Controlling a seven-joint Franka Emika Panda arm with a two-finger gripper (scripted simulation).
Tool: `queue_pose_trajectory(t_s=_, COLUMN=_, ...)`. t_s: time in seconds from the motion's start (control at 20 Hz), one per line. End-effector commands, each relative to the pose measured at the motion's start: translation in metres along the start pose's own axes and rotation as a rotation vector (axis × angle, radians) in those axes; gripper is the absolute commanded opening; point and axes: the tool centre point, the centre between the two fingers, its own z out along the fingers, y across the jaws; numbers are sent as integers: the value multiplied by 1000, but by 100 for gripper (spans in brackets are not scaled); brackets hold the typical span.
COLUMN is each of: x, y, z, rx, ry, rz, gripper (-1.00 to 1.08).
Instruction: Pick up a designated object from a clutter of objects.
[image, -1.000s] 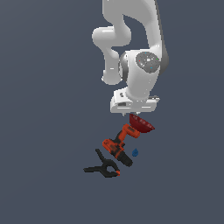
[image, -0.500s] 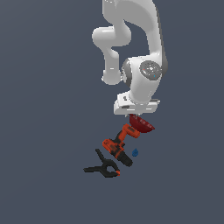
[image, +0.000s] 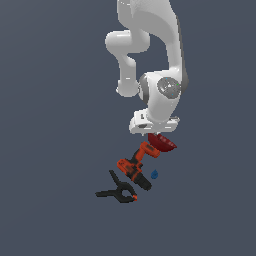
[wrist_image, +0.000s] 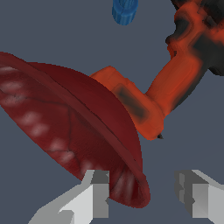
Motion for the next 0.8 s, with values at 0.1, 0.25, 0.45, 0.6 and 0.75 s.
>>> queue_pose_trajectory(t_s=0.1, x=0, y=0, z=5, rx=0, ry=1, rz=0, gripper=-100)
queue_pose_trajectory(t_s=0.25, x=0, y=0, z=5, rx=0, ry=1, rz=0, gripper=-100)
queue_pose_trajectory(t_s=0.45, x=0, y=0, z=5, rx=0, ry=1, rz=0, gripper=-100)
queue_pose_trajectory(t_s=0.6, x=0, y=0, z=5, rx=0, ry=0, rz=-1, gripper=-100)
queue_pose_trajectory(t_s=0.75, x=-1, y=1, z=3, rx=0, ry=0, rz=-1, gripper=-100)
